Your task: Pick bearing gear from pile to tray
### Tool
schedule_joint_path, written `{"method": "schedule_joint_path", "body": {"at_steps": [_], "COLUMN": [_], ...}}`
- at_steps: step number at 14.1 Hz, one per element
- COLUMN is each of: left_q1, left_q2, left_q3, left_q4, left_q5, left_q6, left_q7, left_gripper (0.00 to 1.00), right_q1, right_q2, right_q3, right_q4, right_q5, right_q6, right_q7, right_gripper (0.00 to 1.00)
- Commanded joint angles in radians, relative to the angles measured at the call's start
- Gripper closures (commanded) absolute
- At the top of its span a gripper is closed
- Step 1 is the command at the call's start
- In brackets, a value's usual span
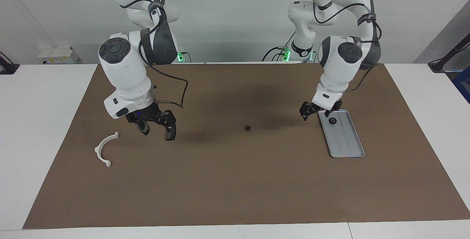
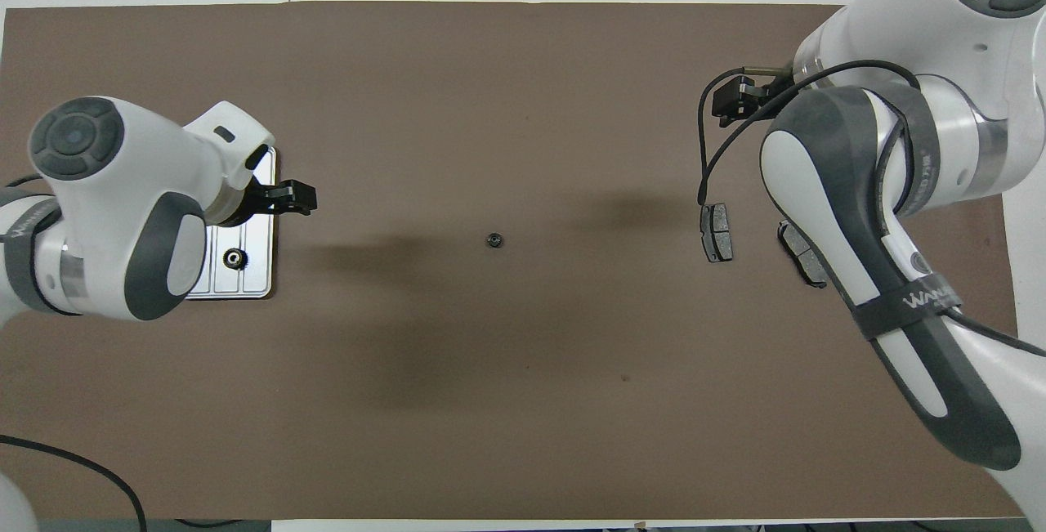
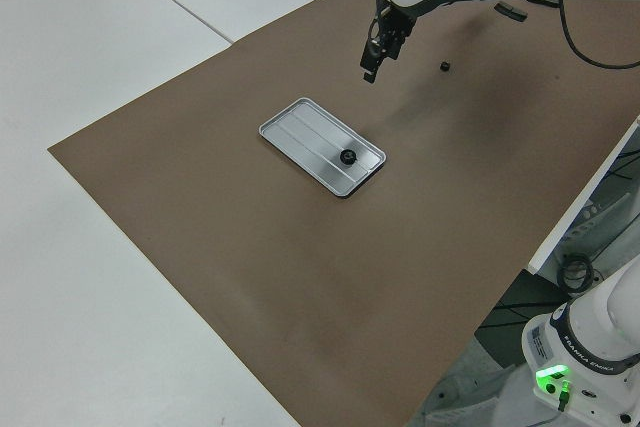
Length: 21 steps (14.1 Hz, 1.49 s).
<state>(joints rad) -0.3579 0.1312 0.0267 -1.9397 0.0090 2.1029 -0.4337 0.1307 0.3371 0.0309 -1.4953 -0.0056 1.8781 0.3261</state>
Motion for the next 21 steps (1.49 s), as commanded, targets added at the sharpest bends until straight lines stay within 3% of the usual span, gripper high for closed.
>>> {"method": "schedule_joint_path", "body": {"at_steps": [1, 6, 11, 18, 21], "left_q1": [-0.131, -0.297, -0.311, -0.322, -0.325], "left_q2": [0.031, 0.162, 0.240, 0.252, 0.265], "left_q3": [0.018, 0.016, 0.016, 0.016, 0.018], "left_q4": [0.032, 0.041, 0.042, 0.042, 0.038], "left_q5": [-0.004, -0.030, -0.043, -0.075, -0.075], "left_q6": [-0.026, 0.084, 0.215, 0.276, 0.299], "left_q7": [-0.144, -0.358, -0.388, -0.390, -0.393], "left_gripper": [0.03, 0.00, 0.00, 0.02, 0.05], "right_q1": [-0.040, -0.086, -0.094, -0.103, -0.102], "right_q2": [-0.027, -0.035, -0.179, -0.361, -0.389], "right_q3": [0.017, 0.004, -0.011, -0.012, -0.012], "right_q4": [-0.037, -0.034, -0.062, -0.148, -0.148], "right_q5": [0.018, 0.016, 0.013, 0.006, 0.003], "right_q6": [-0.001, 0.015, -0.101, -0.275, -0.329], "right_q7": [-0.059, -0.409, -0.415, -0.404, -0.342], "right_gripper": [0.00, 0.00, 0.00, 0.00, 0.00]}}
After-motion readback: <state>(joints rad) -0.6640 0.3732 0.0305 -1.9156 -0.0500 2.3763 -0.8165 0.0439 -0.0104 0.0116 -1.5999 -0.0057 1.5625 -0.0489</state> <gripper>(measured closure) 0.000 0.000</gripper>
